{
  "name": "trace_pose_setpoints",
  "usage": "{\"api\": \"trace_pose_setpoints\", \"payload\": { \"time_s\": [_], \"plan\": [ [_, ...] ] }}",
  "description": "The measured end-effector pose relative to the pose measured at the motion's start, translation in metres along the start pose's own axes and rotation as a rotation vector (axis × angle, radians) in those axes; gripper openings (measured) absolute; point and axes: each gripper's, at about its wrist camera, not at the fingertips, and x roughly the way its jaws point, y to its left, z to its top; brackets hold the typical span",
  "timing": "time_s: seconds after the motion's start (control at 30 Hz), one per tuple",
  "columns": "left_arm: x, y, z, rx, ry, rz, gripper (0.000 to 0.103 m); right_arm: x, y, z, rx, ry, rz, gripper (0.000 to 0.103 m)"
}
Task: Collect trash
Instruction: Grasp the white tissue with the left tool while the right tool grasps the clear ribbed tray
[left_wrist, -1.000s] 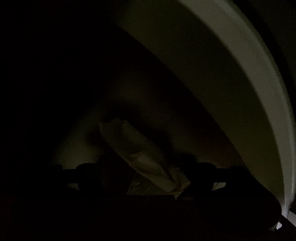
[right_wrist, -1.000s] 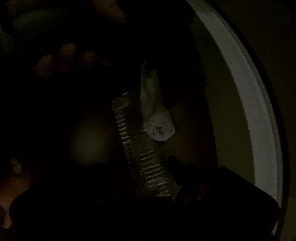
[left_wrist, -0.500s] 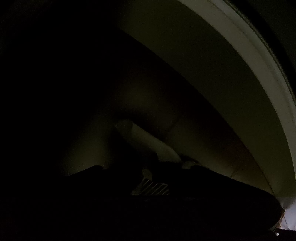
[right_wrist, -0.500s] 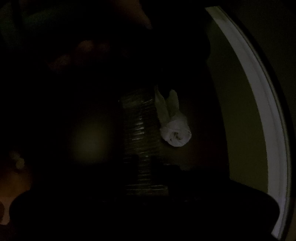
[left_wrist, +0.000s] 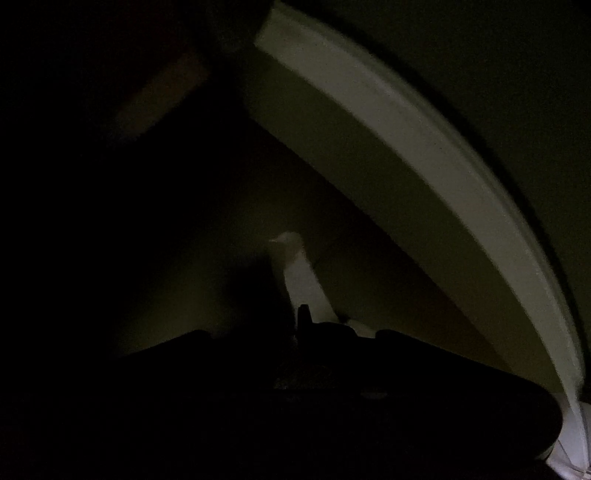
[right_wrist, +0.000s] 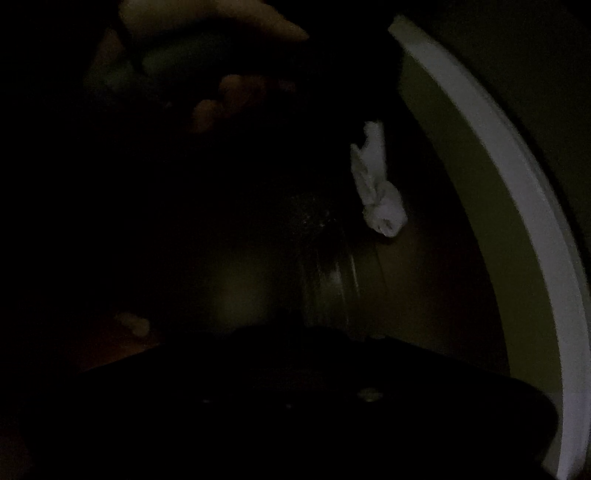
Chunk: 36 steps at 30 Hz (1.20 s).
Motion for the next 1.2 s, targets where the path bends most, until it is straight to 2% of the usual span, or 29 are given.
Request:
{"api": "trace_pose_setpoints", "payload": {
  "time_s": [0.13,0.17,0.2,0.23,0.37,0.4,0.5,0.6,0.63,0.67,0.73,0.8,0.83,0.9,0.97,1.07,1.2],
  "plan": [
    [-0.034,0.009,-0.013,0.017,-0.027,0.001,0.004,-0.016,0.003,-0.008,0.027,-0.017,-0.05,0.0],
    [-0.04,0.012,-0.017,0.025,-0.029,0.003,0.004,-0.017,0.003,-0.009,0.017,-0.017,-0.07,0.003],
    [-0.052,0.018,-0.013,0.039,-0.037,0.013,0.004,-0.017,0.003,-0.009,0.01,-0.015,-0.089,0.012],
    [-0.064,0.022,-0.011,0.052,-0.049,0.021,0.004,-0.014,-0.001,-0.01,0.006,-0.019,-0.109,0.016],
    [-0.062,0.03,-0.01,0.03,-0.058,0.045,0.004,0.0,-0.021,-0.001,0.047,-0.031,-0.126,0.028],
    [-0.063,0.037,0.004,0.022,-0.047,0.049,0.004,0.007,-0.027,0.003,0.056,-0.028,-0.133,0.028],
    [-0.045,0.048,0.003,-0.034,0.009,-0.007,0.004,0.026,-0.038,0.009,0.06,0.001,-0.132,0.029],
    [-0.032,0.056,0.007,-0.097,0.031,-0.086,0.006,0.044,-0.041,0.012,0.027,0.025,-0.116,0.029],
    [-0.029,0.057,0.01,-0.113,0.042,-0.101,0.008,0.051,-0.042,0.013,0.018,0.03,-0.113,0.029],
    [-0.023,0.056,0.012,-0.123,0.055,-0.114,0.014,0.057,-0.042,0.014,0.013,0.037,-0.108,0.028],
    [-0.015,0.052,0.017,-0.119,0.062,-0.13,0.033,0.068,-0.044,0.017,0.011,0.046,-0.105,0.029],
    [-0.002,0.049,0.021,-0.121,0.059,-0.138,0.069,0.076,-0.047,0.018,0.022,0.054,-0.094,0.029],
    [0.001,0.048,0.023,-0.132,0.057,-0.143,0.073,0.077,-0.048,0.018,0.024,0.059,-0.092,0.029],
    [0.01,0.04,0.024,-0.151,0.071,-0.174,0.074,0.082,-0.046,0.018,0.021,0.067,-0.098,0.038],
    [0.02,0.029,0.023,-0.116,0.092,-0.184,0.073,0.084,-0.045,0.018,0.022,0.067,-0.101,0.044],
    [0.028,0.006,0.023,-0.016,0.109,-0.152,0.074,0.09,-0.041,0.018,0.024,0.072,-0.1,0.045],
    [0.056,-0.015,0.025,0.03,0.175,-0.108,0.074,0.1,-0.039,0.017,0.014,0.082,-0.108,0.045]
  ]
}}
